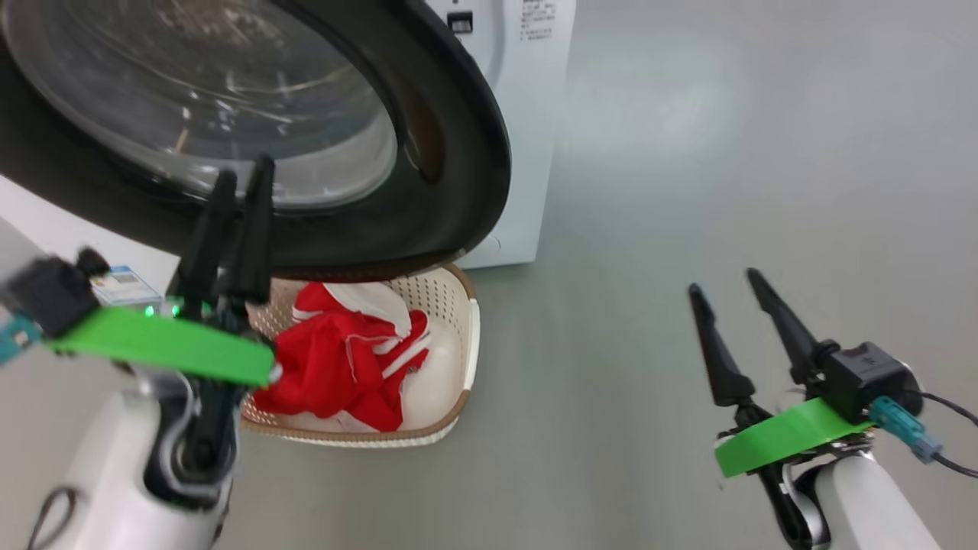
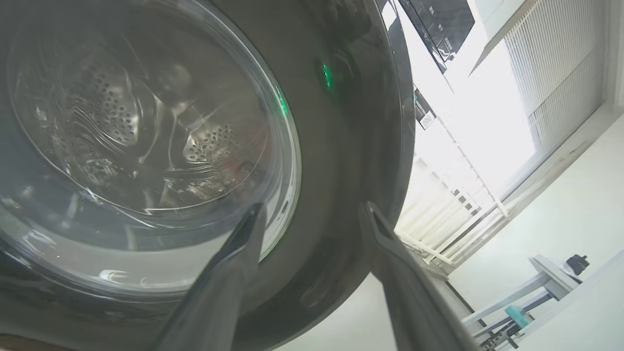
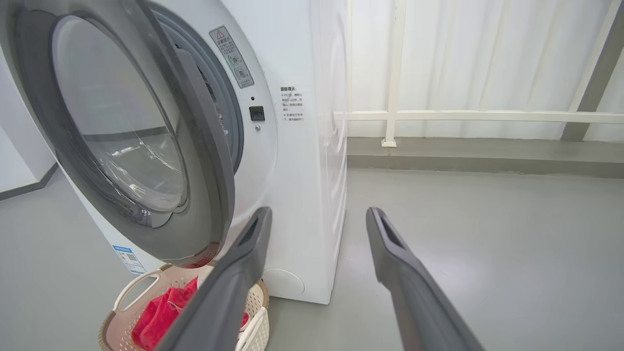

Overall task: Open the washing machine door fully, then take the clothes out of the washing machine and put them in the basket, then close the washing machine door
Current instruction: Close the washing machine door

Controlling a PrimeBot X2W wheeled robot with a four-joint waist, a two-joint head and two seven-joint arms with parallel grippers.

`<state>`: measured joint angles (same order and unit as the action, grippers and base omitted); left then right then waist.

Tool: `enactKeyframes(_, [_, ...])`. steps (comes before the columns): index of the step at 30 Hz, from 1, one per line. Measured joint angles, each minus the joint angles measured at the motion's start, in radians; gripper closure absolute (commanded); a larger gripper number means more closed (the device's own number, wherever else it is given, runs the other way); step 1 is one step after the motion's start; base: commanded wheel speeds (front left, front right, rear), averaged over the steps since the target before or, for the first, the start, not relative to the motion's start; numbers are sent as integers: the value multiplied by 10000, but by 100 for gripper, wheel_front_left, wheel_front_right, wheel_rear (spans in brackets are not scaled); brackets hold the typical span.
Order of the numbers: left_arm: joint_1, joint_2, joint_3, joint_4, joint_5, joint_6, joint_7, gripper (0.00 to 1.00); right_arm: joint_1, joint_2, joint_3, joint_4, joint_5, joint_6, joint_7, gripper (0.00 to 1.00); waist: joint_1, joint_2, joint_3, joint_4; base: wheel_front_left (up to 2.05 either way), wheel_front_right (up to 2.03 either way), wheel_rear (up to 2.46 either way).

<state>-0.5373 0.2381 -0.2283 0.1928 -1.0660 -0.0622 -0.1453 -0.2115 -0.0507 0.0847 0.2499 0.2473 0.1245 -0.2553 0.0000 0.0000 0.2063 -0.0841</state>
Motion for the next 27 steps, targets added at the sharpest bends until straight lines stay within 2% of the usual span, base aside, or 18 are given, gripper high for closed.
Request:
enactKeyframes(2, [383, 203, -244, -96, 688, 21, -297, 0, 107, -17, -230, -92, -12, 0, 0, 0, 1, 0, -182, 45, 0, 0, 0])
enactKeyframes(8, [1532, 566, -579, -351, 2052, 495, -790, 0, 524, 0, -640, -539, -38, 0, 0, 0, 0, 0, -696, 165, 0, 0, 0])
enactKeyframes(18, [3438, 899, -339, -1062, 3670, 1463, -1043, 0, 1194, 8, -744, -913, -318, 0, 0, 0, 0, 0, -1395, 247, 0, 0, 0])
enactKeyframes(27, [4586, 761, 184, -1584, 5218, 1601, -1045, 0, 1718, 31, -926, -1108, -522, 0, 0, 0, 0, 0, -1770, 335, 0, 0, 0])
